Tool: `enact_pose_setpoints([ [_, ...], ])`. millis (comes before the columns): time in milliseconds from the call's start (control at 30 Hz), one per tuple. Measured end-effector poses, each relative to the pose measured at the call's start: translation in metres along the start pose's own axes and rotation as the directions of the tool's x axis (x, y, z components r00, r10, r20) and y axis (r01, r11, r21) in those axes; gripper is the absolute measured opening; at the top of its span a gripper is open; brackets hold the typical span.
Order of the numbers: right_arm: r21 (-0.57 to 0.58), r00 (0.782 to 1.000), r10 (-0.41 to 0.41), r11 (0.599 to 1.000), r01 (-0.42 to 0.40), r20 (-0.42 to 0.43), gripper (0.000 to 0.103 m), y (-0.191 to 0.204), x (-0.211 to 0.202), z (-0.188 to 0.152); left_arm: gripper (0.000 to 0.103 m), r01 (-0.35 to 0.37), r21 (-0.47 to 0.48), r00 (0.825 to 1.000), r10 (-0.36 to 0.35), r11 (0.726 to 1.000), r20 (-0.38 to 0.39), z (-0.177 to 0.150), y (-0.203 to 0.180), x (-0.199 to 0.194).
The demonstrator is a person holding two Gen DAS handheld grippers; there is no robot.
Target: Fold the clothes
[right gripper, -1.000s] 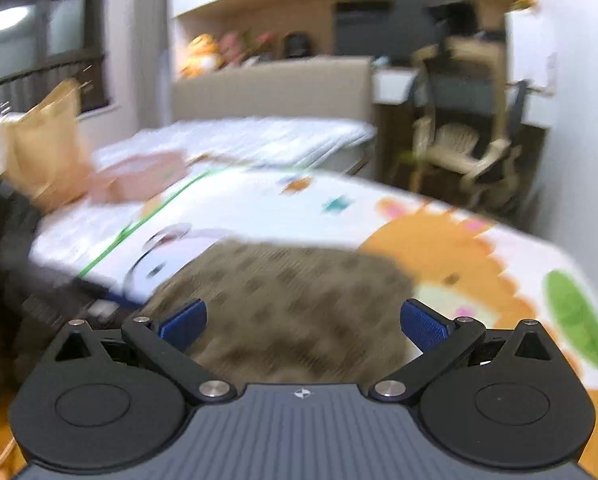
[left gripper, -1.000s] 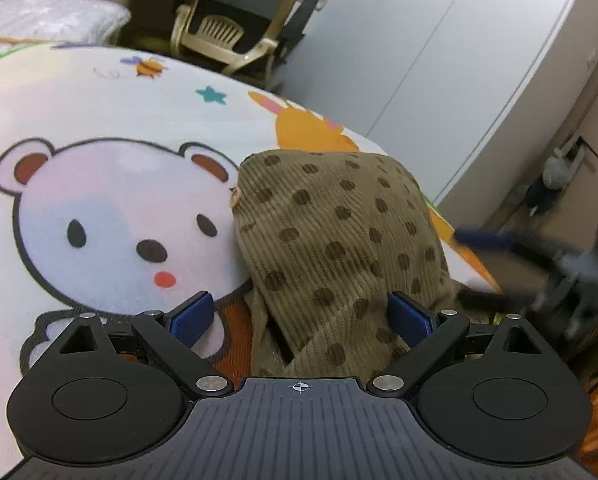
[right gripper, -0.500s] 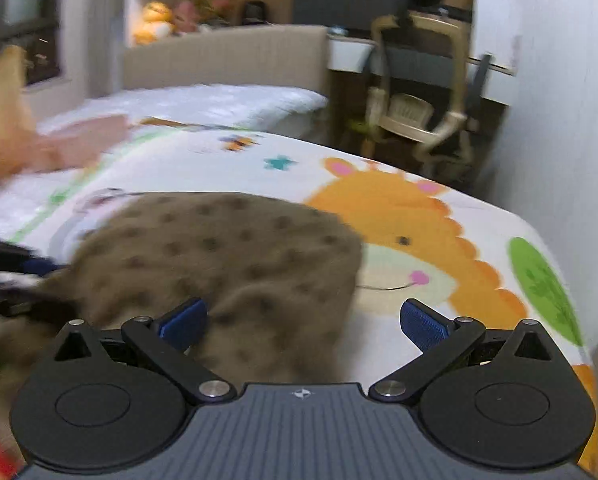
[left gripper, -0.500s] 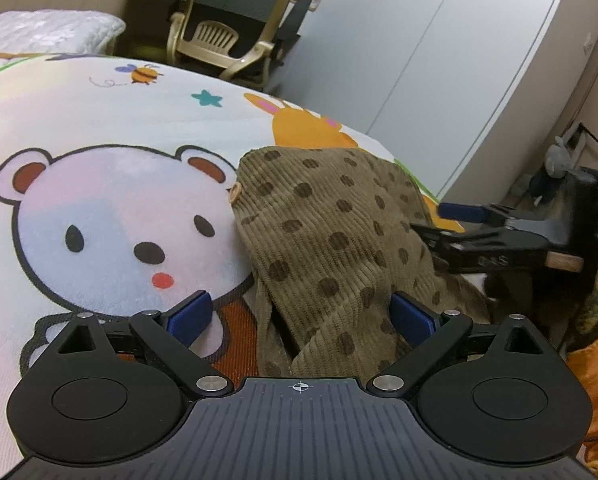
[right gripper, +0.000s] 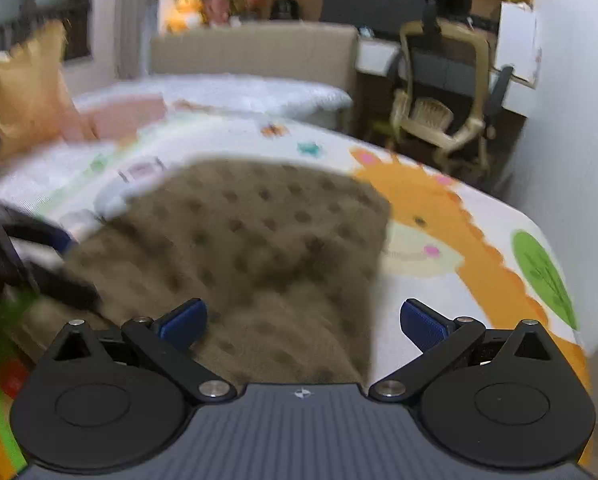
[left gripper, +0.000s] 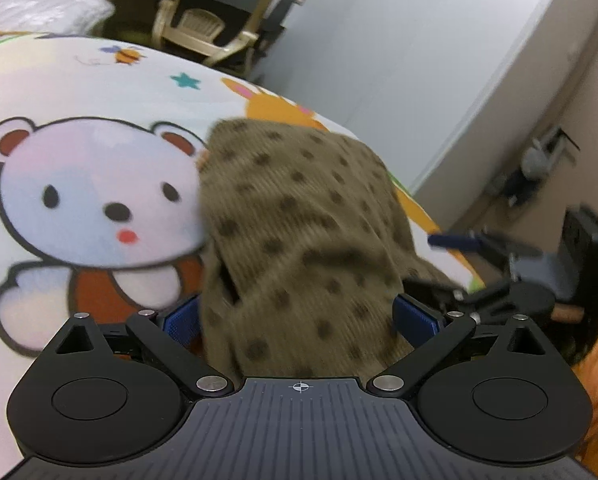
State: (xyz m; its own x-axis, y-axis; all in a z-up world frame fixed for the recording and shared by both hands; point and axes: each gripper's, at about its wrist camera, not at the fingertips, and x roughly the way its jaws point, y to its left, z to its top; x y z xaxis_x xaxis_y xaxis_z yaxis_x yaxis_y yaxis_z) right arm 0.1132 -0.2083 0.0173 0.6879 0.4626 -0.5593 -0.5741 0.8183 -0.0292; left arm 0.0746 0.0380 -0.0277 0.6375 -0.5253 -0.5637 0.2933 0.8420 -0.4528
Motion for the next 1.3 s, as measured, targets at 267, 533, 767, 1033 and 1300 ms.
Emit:
enact_pose_setpoints([
  [267, -0.034, 0.993, 0.106, 0.994, -0.108, -0.057, 0.103, 0.02, 0.018, -0.011, 0.101, 0.054, -0.032, 0.998, -0.055, 0.998, -0.025, -0.007, -0.002, -0.008],
  [533, -0.102, 0.983, 0.136, 0.984, -0.149, -0.125, 0.103, 0.024, 0.005, -0.016, 0.101, 0.006, -0.199, 0.999, 0.003, 0.98, 0.045, 0.015, 0.023, -0.015],
  [767, -0.001, 0.996, 0.033, 0.999, -0.034, -0.08, 0.103, -0.009, 0.002, -0.007, 0.101, -0.018, -0.152, 1.0, 0.018, 0.988, -0.006, 0.029, 0.012, 0.015],
  [1033, 0.199, 0.997, -0.02, 0.979, 0.034, -0.073, 0.103, -0.047, 0.019, 0.0, 0.101, -0.059, -0.086, 0.998, 0.057, 0.995, -0.026, 0.032, 0.0, 0.026],
  [1300, 0.227, 0.991, 0.114, 0.969, -0.095, -0.072, 0.086, -0.027, 0.054, 0.008, 0.101, -0.02, -0.094, 1.0, 0.019, 0.995, -0.011, 0.038, 0.005, 0.035],
])
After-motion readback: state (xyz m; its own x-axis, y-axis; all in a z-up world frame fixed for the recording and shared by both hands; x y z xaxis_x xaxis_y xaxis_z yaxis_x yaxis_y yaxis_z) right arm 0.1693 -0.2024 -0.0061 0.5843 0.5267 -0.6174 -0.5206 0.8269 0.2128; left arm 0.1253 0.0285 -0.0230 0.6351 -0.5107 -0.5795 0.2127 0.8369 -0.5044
